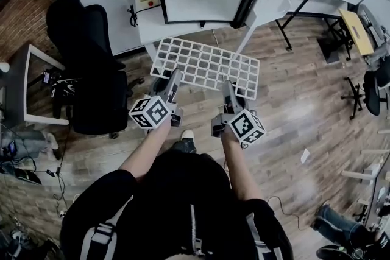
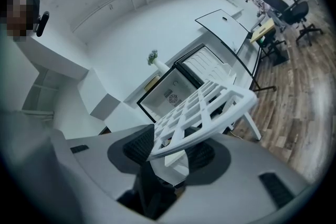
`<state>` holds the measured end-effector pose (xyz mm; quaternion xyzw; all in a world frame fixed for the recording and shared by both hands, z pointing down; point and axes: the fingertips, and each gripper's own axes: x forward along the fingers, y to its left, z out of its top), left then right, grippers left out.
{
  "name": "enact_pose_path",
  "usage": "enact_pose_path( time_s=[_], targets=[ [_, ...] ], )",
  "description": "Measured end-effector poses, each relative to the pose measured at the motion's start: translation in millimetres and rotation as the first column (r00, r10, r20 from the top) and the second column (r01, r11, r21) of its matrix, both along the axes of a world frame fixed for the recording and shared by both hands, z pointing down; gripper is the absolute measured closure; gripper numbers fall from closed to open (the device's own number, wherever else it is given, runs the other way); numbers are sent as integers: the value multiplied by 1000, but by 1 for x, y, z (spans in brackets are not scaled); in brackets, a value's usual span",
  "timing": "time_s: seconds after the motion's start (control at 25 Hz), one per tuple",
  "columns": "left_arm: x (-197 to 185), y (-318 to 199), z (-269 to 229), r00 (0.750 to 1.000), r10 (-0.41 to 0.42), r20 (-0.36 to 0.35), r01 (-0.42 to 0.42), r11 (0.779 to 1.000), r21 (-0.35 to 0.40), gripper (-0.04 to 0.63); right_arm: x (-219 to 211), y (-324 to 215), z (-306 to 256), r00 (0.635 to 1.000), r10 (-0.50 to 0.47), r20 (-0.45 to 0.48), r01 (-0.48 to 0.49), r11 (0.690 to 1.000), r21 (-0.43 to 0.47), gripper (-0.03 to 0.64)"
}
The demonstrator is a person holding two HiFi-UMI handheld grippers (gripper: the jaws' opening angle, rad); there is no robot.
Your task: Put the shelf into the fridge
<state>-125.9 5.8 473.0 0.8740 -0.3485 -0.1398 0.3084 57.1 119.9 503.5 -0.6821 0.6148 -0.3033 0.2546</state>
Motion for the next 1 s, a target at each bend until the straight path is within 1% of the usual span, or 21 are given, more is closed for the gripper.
enact_pose_path(
  time_s=[0.28, 0.48, 0.8, 1.0],
  targets=[
    [13, -46, 2, 999, -32, -3, 32, 999, -11, 411, 17, -54, -1, 999, -46, -9, 46, 999, -5, 425],
    [30, -78, 5, 998, -56, -1, 56, 998, -21, 410, 38, -92, 1, 997, -81, -13, 81, 997, -15, 425],
    [65, -134, 20, 990, -138, 6, 138, 989, -49, 411, 79, -162, 13, 986, -169, -5, 169, 985, -40, 425],
    [85, -161, 27, 979, -205, 1, 205, 976, -77, 411, 105, -204, 16, 968, -251, -13, 250, 967, -54, 426]
  ],
)
